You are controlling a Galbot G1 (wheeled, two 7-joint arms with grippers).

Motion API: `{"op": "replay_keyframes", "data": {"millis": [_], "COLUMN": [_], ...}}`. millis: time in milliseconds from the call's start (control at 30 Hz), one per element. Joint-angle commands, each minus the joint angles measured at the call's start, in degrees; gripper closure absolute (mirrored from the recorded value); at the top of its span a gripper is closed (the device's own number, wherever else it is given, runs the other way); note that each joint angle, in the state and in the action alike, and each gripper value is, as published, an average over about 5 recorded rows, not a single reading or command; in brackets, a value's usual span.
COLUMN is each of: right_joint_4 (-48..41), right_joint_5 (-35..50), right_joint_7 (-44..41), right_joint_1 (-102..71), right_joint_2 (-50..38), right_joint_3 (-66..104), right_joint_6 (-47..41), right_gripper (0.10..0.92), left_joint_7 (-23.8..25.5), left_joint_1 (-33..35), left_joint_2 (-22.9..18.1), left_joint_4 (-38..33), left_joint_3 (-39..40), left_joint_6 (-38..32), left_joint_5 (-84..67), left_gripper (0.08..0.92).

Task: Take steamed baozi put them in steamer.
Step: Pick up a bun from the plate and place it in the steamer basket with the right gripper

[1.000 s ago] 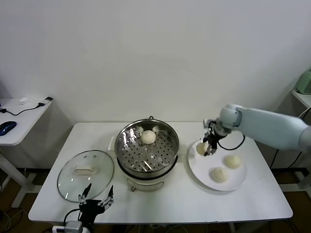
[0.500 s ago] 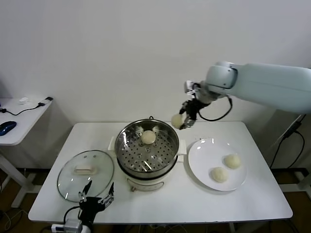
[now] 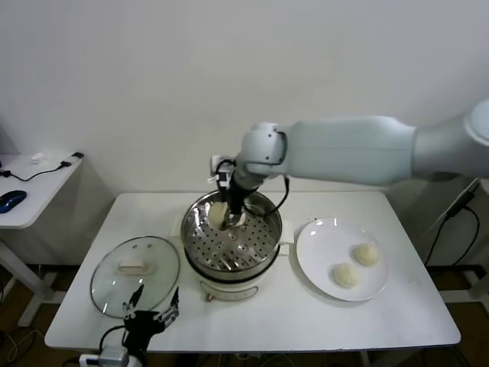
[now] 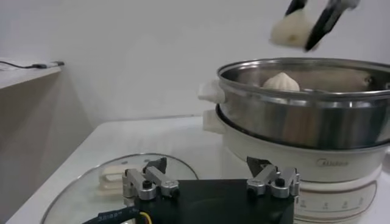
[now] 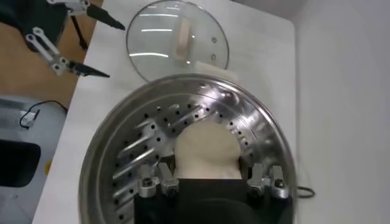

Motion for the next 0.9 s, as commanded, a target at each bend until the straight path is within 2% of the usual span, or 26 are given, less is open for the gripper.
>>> {"op": "replay_keyframes", "data": {"millis": [33, 533, 633, 700, 800, 900], "right_joint_4": [-5.02, -8.76, -8.48, -8.16, -7.14, -6.26], "right_joint_5": [-1.97, -4.75, -5.2, -5.69, -6.33, -6.67], "right_joint_7": [4.28, 6.31, 5.79, 4.31, -0.13, -5.48], "right_joint_1": [-8.9, -13.61, -12.95, -12.04, -8.87, -3.63], "right_joint_2": [5.91, 6.2, 5.72, 5.03, 3.35, 0.98], "right_joint_3": [1.14, 3.06, 3.24, 3.63, 3.54, 2.17], "right_joint_6": [-2.05, -2.2, -1.89, -1.05, 1.16, 5.29], "right_gripper": [0.355, 0.355, 0.32, 0.269, 0.216, 0.204], "left_joint_7": [0.02, 0.02, 0.03, 0.01, 0.01, 0.02], "left_joint_1": [-0.01, -0.45, -0.34, -0.28, -0.07, 0.18], "left_joint_2": [0.0, 0.13, 0.07, 0.04, 0.04, 0.11], "left_joint_4": [-0.05, 0.6, 0.48, 0.43, 0.23, -0.01], "left_joint_3": [0.03, 0.86, 0.94, 0.93, 0.85, 0.73], "left_joint_6": [-0.04, -0.24, -0.24, -0.25, -0.25, -0.25], "left_joint_5": [0.07, 0.28, 0.33, 0.39, 0.42, 0.41], "left_gripper": [0.177, 0.177, 0.177, 0.177, 0.177, 0.177]}}
